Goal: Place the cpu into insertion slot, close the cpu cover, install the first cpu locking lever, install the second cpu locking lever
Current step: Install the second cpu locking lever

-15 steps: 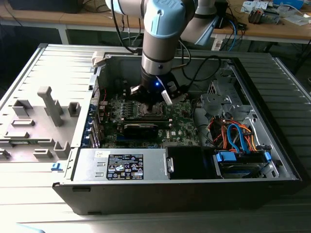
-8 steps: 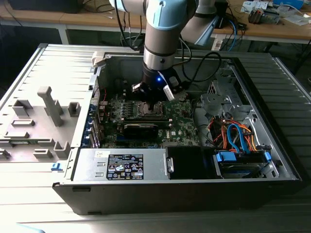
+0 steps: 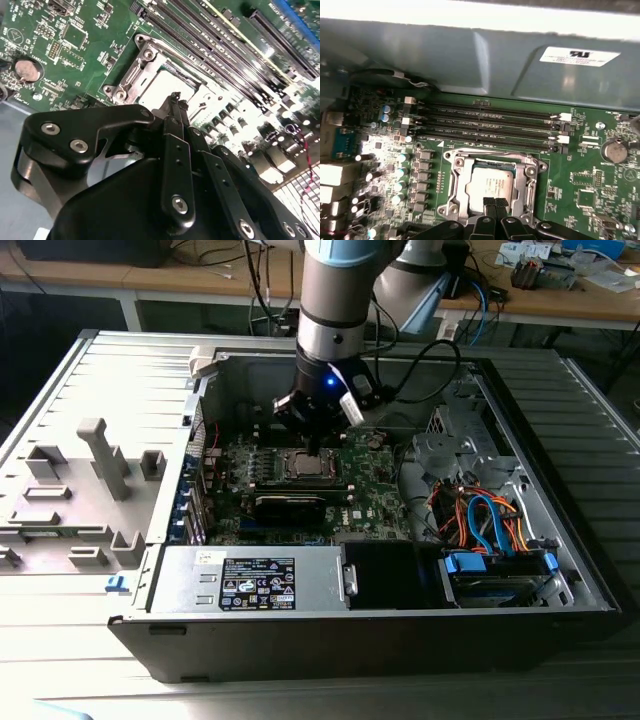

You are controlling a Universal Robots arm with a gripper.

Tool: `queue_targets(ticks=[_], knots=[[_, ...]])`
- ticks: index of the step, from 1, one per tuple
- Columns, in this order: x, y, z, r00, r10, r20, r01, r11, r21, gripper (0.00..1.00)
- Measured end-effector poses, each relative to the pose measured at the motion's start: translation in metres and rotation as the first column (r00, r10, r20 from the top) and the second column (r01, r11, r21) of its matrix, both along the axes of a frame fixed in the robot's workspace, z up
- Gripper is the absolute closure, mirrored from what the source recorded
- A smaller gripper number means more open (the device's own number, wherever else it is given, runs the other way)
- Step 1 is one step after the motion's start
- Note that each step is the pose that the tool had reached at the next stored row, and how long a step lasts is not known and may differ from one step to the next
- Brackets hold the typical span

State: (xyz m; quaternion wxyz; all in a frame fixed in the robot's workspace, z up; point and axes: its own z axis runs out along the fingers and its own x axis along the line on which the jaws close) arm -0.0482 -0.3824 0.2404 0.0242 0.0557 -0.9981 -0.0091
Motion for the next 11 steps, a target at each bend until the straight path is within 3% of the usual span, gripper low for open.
queue_targets(ticks=[5, 11], knots=[[-0.0001, 0.0, 0.0085, 1.0, 0.0, 0.0001, 0.0, 1.0, -0.0006, 0.89], [0.0, 0.0, 0.0094, 1.0, 0.0, 0.0001, 0.0, 1.0, -0.0005, 0.89]])
